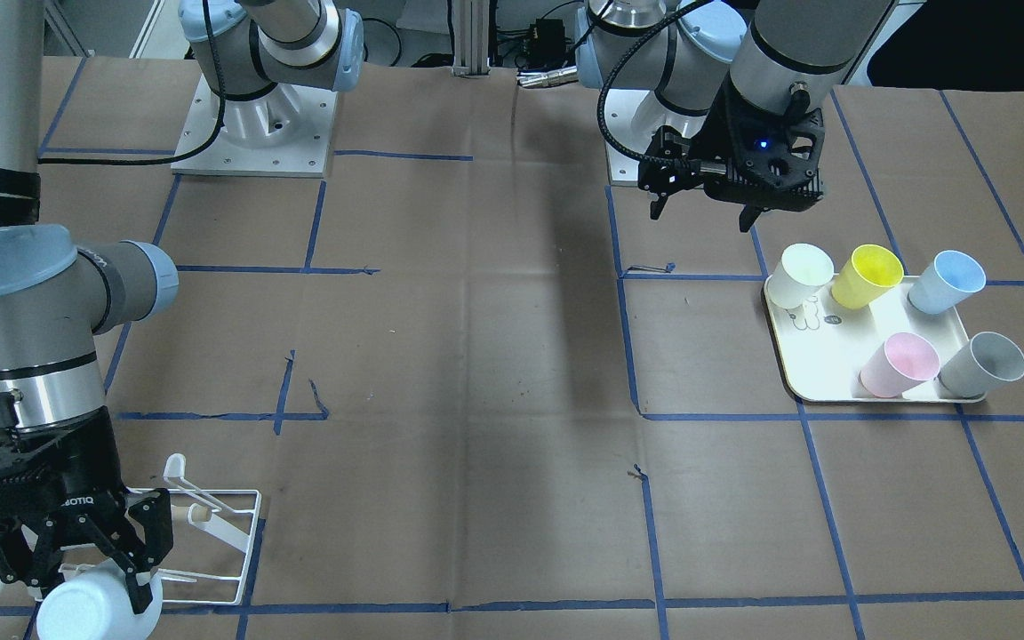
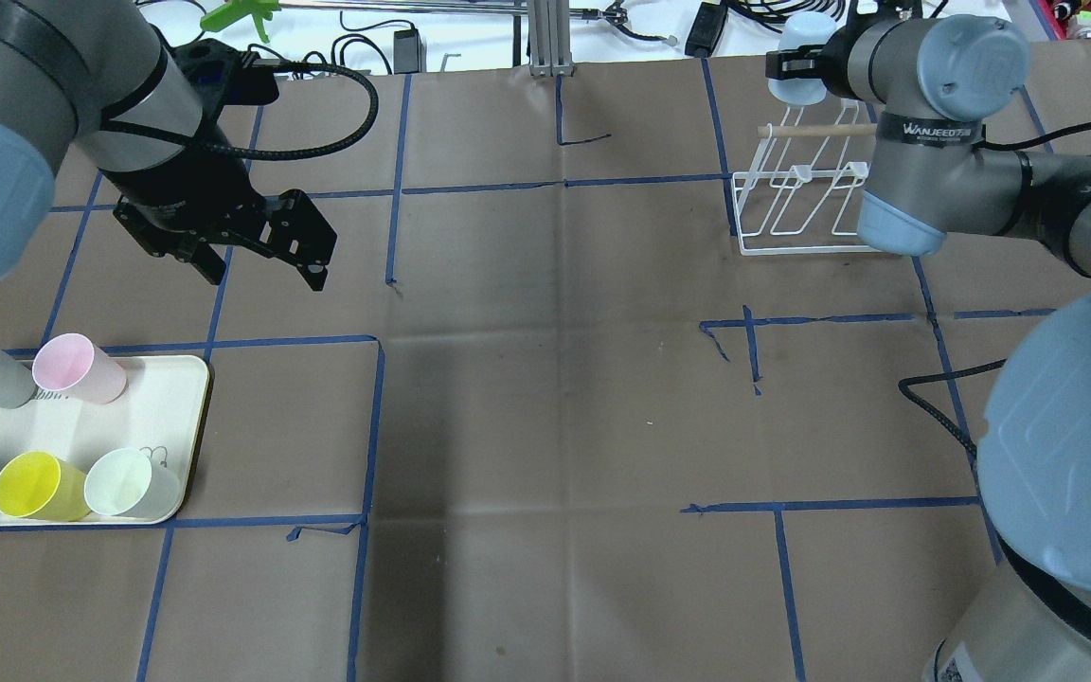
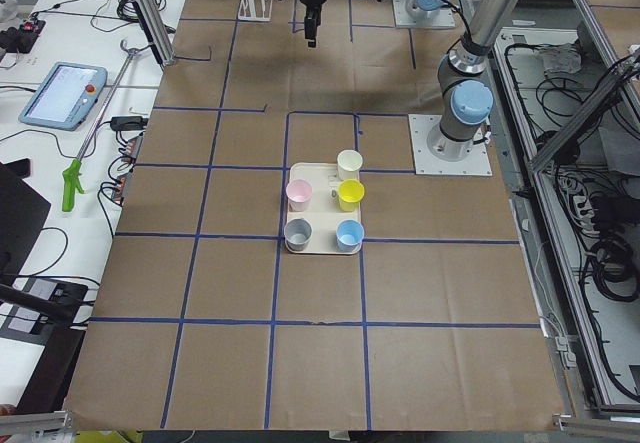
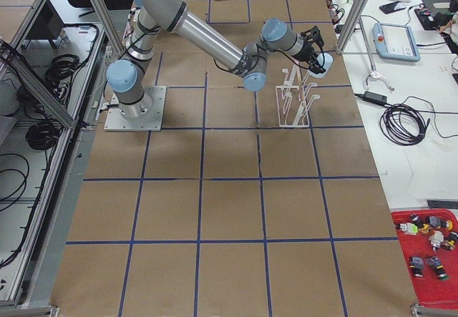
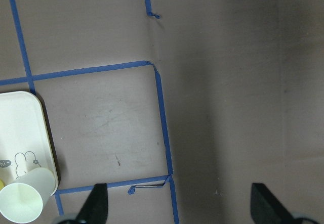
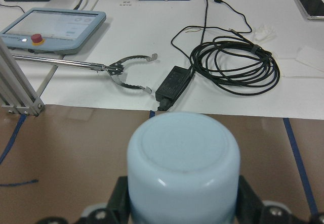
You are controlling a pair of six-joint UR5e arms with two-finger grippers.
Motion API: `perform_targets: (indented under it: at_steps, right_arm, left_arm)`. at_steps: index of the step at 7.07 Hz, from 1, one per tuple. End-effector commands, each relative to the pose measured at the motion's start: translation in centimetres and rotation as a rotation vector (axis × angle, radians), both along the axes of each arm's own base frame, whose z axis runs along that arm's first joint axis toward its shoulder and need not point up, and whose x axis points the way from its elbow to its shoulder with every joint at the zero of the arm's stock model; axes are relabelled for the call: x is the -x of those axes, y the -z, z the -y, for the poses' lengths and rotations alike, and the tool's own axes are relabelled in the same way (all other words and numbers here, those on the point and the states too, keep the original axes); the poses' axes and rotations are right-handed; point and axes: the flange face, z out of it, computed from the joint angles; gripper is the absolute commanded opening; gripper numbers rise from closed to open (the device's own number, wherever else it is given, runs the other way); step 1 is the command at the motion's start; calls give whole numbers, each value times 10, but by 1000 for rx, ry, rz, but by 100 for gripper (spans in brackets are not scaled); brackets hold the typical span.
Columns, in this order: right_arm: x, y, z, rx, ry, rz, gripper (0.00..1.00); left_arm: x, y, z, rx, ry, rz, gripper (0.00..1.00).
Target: Transfer IKEA cup to right arm and place on rack
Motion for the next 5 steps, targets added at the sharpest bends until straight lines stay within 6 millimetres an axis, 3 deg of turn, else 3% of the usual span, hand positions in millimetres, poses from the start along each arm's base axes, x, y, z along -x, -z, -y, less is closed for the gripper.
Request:
perform_targets:
  at_steps: [1, 2, 5]
  right_arm:
    - [-2, 16, -9, -37, 5, 12, 35]
    - [-2, 15, -7, -38, 8, 20, 97]
    - [-2, 11, -5, -33, 5, 19, 99]
  left_arm:
    - [-27, 36, -42, -52, -23, -8, 99]
    - [-61, 51, -58, -74, -38, -20, 99]
    - [-172, 77, -92, -78, -71, 48, 99]
